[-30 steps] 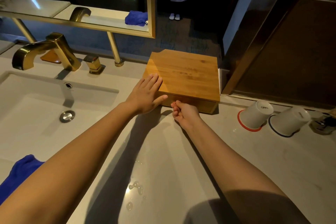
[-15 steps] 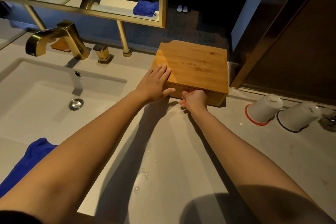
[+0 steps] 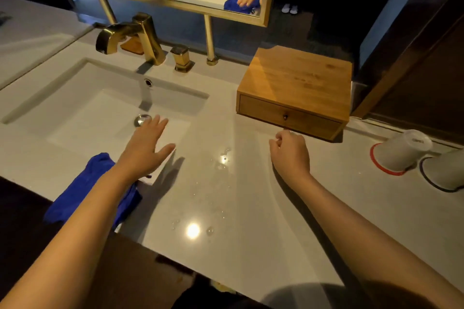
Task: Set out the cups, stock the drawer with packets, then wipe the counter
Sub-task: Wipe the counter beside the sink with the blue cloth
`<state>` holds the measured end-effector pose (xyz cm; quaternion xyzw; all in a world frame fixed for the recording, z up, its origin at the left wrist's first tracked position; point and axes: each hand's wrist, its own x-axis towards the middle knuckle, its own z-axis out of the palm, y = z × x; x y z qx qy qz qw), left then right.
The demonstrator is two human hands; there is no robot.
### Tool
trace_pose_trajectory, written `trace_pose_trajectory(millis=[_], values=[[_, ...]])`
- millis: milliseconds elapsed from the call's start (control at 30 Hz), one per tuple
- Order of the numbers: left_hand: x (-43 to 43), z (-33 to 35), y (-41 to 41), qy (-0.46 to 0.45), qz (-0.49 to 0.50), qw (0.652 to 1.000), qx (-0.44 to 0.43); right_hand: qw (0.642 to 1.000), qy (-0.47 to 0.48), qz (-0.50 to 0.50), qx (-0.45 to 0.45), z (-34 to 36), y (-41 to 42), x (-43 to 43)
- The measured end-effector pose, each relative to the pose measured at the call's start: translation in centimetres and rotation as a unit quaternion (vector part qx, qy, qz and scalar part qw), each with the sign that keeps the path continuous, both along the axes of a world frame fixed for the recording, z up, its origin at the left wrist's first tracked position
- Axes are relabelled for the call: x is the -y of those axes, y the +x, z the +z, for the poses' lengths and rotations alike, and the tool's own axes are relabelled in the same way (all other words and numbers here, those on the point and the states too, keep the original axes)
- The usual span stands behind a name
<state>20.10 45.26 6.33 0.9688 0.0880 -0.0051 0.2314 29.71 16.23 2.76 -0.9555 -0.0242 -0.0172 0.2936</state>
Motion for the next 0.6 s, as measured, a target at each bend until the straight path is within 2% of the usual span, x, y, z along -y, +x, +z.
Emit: trace_pose_trajectory(millis=[100, 200, 300, 600], values=[[-3.4, -0.9, -5.2, 0.022, 0.079, 0.996, -0.02, 0.994, -0.062, 0.084, -0.008, -0.9, -3.0, 0.6], [-6.1, -1.9, -8.4, 0.074, 0.091, 0.99, -0.081, 0.984, -0.104, 0.143, -0.024, -1.9, -5.8, 1.2], [-6.2, -3.3, -9.9, 0.055, 0.109, 0.983, -0.139, 0.979, -0.103, 0.165, -0.053, -3.0, -7.4, 1.7], [-4.4, -4.4, -10.6, 0.029, 0.165, 0.983, -0.07, 0.978, -0.143, 0.152, -0.007, -4.3, -8.4, 1.7]])
